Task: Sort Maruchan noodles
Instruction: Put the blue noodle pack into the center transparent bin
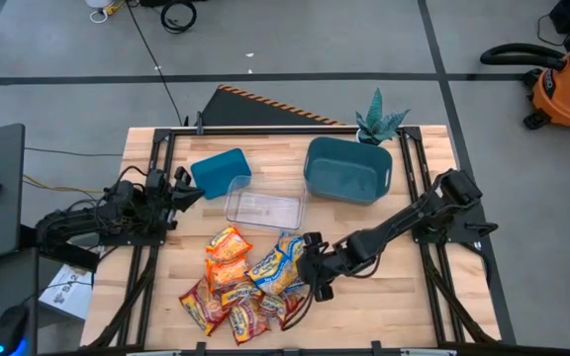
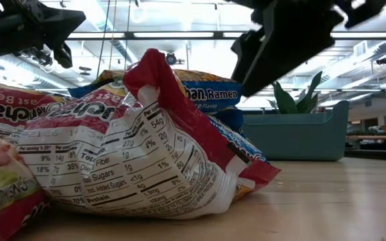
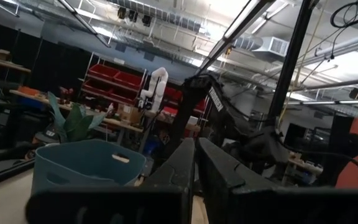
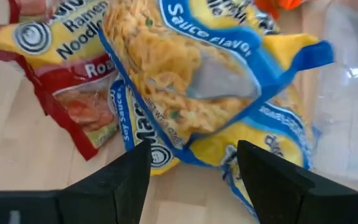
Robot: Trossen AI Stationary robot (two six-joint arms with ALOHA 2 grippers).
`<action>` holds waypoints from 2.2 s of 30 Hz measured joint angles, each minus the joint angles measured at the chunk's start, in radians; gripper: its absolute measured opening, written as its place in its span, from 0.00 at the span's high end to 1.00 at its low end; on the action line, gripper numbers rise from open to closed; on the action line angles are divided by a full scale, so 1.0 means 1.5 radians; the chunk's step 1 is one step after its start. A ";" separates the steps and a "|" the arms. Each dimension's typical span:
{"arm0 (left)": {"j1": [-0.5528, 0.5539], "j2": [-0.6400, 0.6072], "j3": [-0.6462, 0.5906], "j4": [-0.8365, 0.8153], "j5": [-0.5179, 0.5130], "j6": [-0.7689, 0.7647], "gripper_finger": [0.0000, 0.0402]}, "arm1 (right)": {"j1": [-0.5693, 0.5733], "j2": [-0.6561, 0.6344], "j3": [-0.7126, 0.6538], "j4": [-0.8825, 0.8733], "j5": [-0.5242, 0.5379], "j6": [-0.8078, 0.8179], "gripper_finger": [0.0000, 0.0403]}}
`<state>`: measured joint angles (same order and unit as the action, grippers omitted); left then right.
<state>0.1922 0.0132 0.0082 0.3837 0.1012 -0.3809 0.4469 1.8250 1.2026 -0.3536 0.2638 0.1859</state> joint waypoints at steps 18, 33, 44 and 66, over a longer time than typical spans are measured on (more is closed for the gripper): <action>0.000 0.000 0.000 0.001 -0.002 0.001 0.94 | -0.030 0.016 0.003 0.024 -0.055 -0.020 0.74; 0.000 0.000 0.000 0.004 -0.002 0.000 0.94 | -0.045 -0.087 0.003 0.009 -0.046 -0.023 0.98; 0.000 0.000 0.000 0.004 -0.002 0.000 0.94 | -0.048 -0.190 0.003 -0.037 0.093 -0.015 0.98; 0.000 0.000 0.000 0.004 -0.002 0.000 0.94 | -0.166 -0.228 -0.006 0.099 0.135 -0.126 0.98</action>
<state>0.1925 0.0128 0.0082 0.3904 0.0986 -0.3805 0.1973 1.4823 1.1938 -0.2044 0.4667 -0.0030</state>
